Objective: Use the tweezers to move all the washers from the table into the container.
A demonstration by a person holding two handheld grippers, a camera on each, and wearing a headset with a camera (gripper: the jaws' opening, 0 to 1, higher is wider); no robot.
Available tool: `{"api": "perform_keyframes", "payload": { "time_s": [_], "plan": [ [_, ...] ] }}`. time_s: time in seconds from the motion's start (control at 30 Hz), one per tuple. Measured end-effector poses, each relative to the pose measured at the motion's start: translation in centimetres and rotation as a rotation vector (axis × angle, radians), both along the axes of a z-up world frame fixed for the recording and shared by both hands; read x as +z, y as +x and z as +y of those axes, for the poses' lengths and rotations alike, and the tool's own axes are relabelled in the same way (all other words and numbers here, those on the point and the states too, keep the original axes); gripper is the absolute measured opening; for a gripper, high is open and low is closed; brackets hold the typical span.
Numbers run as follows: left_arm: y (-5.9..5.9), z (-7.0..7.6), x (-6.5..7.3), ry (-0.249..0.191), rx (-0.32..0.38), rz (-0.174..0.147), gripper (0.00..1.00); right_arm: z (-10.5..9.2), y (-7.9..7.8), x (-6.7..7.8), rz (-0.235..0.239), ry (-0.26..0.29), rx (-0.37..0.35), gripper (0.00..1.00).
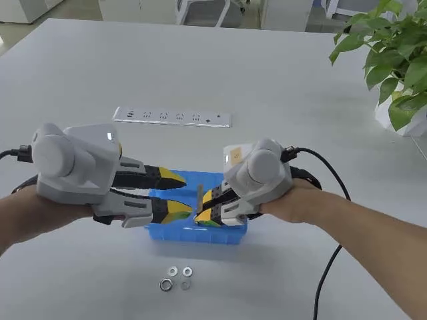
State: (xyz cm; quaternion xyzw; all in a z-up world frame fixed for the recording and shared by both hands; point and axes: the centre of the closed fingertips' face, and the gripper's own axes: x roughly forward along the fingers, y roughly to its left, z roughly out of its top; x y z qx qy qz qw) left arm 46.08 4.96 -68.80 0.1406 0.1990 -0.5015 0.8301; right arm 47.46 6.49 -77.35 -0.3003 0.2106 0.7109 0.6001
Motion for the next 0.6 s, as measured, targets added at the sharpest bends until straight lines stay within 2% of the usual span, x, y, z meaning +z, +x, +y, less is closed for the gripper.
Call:
{"api": "perform_keyframes", "payload": {
  "time_s": [0.6],
  "plan": [
    [1.6,-1.8,-0.4,0.023,-0.071,-0.03,0.11,0.0,0.0,-0.1,-0.02,-0.017,0.028,0.09]
  ]
}}
